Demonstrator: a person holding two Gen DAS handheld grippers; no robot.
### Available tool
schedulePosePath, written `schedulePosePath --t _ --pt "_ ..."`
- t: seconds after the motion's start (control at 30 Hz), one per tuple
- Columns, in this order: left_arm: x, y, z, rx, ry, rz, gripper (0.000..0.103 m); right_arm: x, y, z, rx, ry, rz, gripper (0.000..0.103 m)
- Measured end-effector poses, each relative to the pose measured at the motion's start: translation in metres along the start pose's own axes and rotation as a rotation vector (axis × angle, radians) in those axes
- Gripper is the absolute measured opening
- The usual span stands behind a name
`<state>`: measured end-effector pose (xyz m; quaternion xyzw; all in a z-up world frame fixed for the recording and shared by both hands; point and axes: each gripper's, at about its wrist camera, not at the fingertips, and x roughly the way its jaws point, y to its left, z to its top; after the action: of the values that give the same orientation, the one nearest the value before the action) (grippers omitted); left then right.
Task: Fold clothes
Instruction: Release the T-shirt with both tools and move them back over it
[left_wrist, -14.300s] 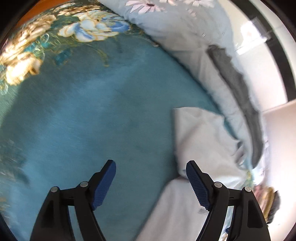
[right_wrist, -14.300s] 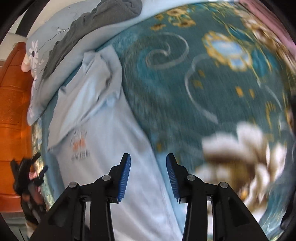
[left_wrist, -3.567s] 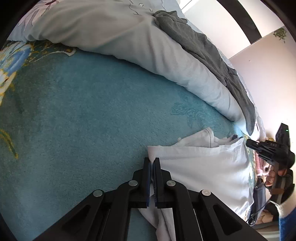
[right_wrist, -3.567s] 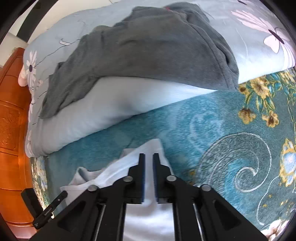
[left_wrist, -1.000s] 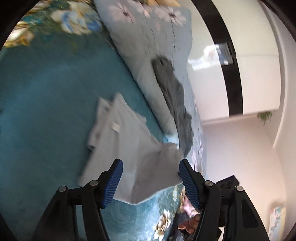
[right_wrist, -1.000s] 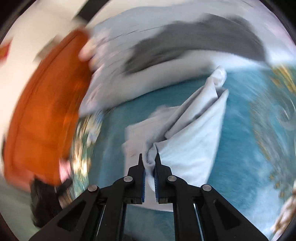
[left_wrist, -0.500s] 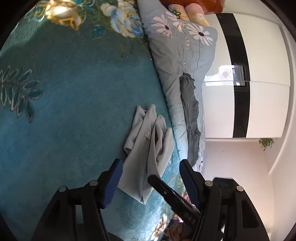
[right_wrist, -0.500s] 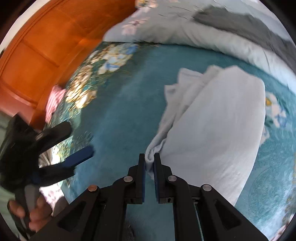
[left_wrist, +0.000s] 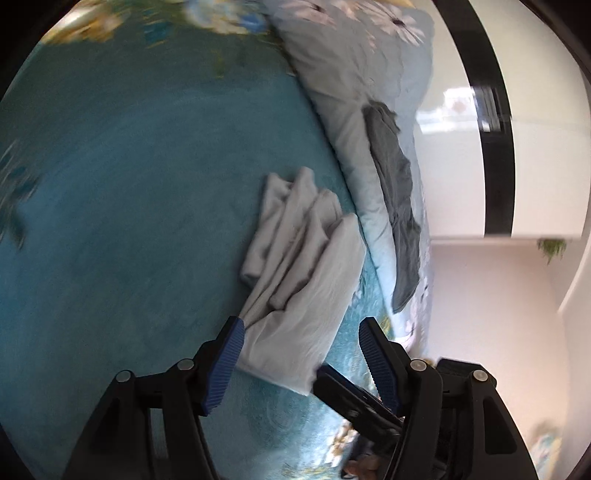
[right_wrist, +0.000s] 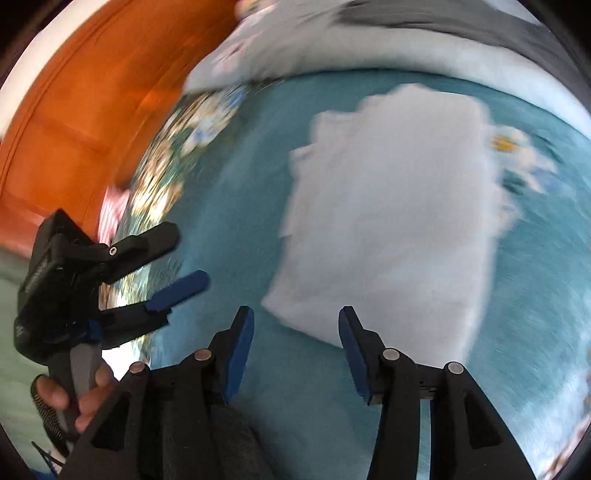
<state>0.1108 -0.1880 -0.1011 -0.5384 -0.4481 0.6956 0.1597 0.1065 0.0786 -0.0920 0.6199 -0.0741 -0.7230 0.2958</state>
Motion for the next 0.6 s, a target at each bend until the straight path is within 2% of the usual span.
schedulePosePath --t 0.1,0.23,0.33,0.47,0.6 --pt "0.027 -0.024 0.014 0.106 0.045 0.021 0.069 -0.021 -0.038 -0.012 0.132 -0.045 0.016 0.049" --pt "0.074 -0.060 0.040 0.250 0.092 0.046 0.069 -0.033 -0.080 -0.031 0.262 -0.069 -0.016 0.049" --pt "0.109 -0.077 0.057 0.347 0.125 0.109 0.069 -0.038 -0.103 -0.047 0.347 -0.071 -0.019 0.049" --pt "0.139 -0.085 0.071 0.409 0.148 0.134 0.069 -0.036 -0.123 -0.065 0.420 -0.052 -0.042 0.049" --pt "0.156 -0.088 0.076 0.461 0.176 0.102 0.067 -0.031 -0.138 -0.076 0.476 -0.035 -0.056 0.049"
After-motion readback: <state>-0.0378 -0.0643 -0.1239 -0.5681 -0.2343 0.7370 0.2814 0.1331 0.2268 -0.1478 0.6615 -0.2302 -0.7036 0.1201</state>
